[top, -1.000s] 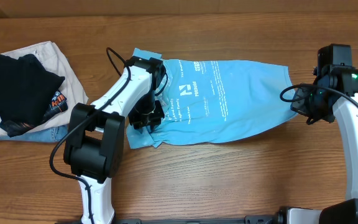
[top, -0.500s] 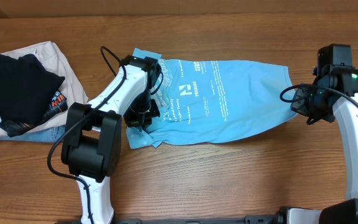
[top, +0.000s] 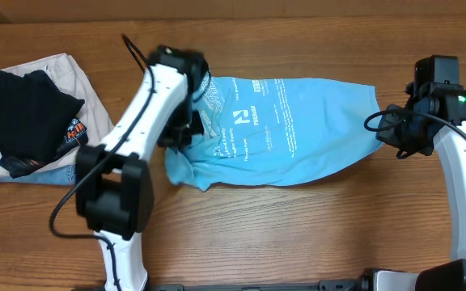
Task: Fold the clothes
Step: 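Lift the shirt high with both grippers and lay it flat forward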
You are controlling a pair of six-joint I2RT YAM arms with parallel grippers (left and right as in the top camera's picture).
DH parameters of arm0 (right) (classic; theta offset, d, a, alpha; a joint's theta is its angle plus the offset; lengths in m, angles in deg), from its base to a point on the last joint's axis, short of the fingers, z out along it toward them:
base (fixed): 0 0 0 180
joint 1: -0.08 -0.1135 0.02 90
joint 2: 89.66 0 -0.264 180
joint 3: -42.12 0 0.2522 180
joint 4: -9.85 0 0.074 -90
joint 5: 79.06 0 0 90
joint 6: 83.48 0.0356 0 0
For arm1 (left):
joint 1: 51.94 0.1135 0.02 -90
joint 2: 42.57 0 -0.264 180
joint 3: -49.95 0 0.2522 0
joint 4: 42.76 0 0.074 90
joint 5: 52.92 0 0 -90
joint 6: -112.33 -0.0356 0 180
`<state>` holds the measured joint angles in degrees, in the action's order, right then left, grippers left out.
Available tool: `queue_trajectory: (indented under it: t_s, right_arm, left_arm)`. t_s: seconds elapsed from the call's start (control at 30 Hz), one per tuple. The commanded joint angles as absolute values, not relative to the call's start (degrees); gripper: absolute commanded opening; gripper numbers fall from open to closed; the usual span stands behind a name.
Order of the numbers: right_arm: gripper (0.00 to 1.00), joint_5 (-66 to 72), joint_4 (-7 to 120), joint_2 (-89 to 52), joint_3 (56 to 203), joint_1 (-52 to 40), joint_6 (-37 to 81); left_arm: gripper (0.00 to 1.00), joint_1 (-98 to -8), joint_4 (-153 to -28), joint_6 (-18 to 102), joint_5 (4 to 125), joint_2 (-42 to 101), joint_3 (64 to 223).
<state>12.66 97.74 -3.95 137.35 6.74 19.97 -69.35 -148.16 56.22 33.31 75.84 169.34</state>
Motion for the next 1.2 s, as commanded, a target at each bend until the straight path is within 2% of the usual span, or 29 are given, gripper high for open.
queue_trajectory:
  t_s: [0.0,0.47,0.73,0.9,1.17]
  right_arm:
    - [0.04,11.26,97.48,-8.87,142.36,6.59,20.01]
    - [0.04,13.86,105.39,-19.93,167.58,6.59,20.27]
    - [0.04,19.24,106.94,-24.01,178.01,6.59,20.27]
    - [0.04,23.98,106.83,-25.15,183.1,6.59,20.3]
    - [0.04,24.44,104.26,-20.32,183.38,6.59,20.25]
  left_arm:
    - [0.04,-66.12,-151.26,53.49,30.49,66.84,177.8]
    - [0.04,-45.88,-151.18,47.65,36.63,40.39,185.84]
    - [0.04,-44.35,-144.05,46.76,37.4,29.39,186.21]
    - [0.05,-44.35,-137.14,49.95,32.63,23.41,186.52]
    - [0.04,-44.37,-133.8,51.26,34.47,26.2,186.5]
